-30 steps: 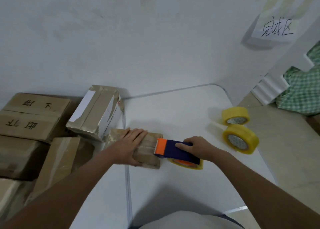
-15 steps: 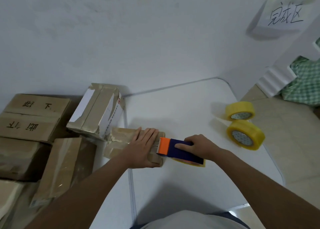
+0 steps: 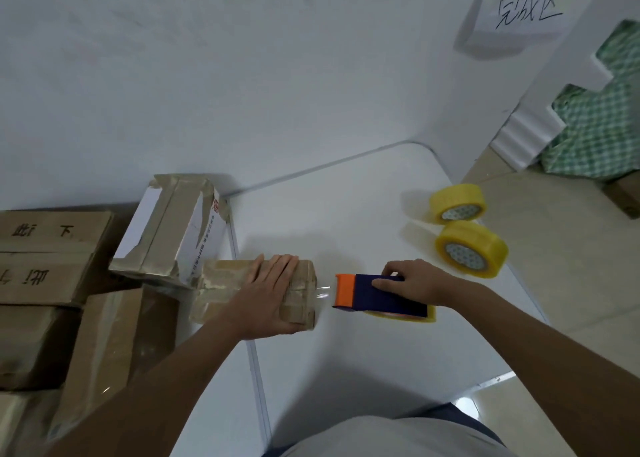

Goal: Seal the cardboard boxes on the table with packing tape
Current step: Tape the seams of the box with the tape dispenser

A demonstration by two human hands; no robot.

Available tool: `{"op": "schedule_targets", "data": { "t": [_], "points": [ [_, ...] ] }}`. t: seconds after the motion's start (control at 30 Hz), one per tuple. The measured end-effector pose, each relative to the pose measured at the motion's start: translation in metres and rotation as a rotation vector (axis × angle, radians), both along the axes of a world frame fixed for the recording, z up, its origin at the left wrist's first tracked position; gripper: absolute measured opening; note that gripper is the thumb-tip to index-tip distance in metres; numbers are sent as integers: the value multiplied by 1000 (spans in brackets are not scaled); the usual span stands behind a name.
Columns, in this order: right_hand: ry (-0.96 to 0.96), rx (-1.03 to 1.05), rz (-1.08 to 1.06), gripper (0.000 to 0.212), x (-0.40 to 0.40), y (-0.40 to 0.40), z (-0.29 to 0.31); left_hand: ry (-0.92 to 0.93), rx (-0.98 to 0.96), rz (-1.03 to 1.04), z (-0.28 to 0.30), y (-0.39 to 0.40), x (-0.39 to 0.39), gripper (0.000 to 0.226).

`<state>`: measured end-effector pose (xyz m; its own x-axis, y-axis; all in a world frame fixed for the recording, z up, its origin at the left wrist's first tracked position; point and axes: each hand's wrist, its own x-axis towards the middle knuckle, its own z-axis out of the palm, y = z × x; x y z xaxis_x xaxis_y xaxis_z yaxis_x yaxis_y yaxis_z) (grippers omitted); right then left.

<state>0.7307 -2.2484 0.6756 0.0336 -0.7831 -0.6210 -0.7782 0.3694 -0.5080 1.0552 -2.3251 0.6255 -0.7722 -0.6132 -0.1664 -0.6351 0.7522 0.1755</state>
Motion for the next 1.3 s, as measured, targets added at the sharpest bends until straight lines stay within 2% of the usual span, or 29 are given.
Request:
{"op": "schedule_targets", "data": {
  "t": [0.07,0.13,0.27,0.5,0.8,0.9,0.97,1.03,1.1,1.23,1.3],
  "points": [
    [-69,3,-15,28,-3,1,5,1,2,0,0,0,0,122],
    [-60,-58,-3,26,-1,2,10,5,-1,0,0,0,0,122],
    [57,-159,65,36,17,-3,17,24,-7,-4,0,1,1,122],
    [291,-116,146,41,61,-21,18,1,-16,-1,-1,2,1,122],
    [442,-87,137,42,89,-38,21,13,-9,-2,-3,2,-2,121],
    [473,-110,130,34,93,-40,22,5,-2,6,-1,2,-1,122],
    [552,-107,166,16,90,-34,16,-11,13,9,1,2,-1,123],
    [594,-78,154,23,76,-26,7,-12,7,13,0,4,0,124],
    [555,-76,74,33,59,-22,-2,-15,16,16,1,3,0,124],
    [649,-273,86,41,45,-24,-38,-11,28,10,2,1,-1,124],
    [616,-311,90,45,46,-18,-58,-23,32,-4,3,-1,0,124]
  ]
}}
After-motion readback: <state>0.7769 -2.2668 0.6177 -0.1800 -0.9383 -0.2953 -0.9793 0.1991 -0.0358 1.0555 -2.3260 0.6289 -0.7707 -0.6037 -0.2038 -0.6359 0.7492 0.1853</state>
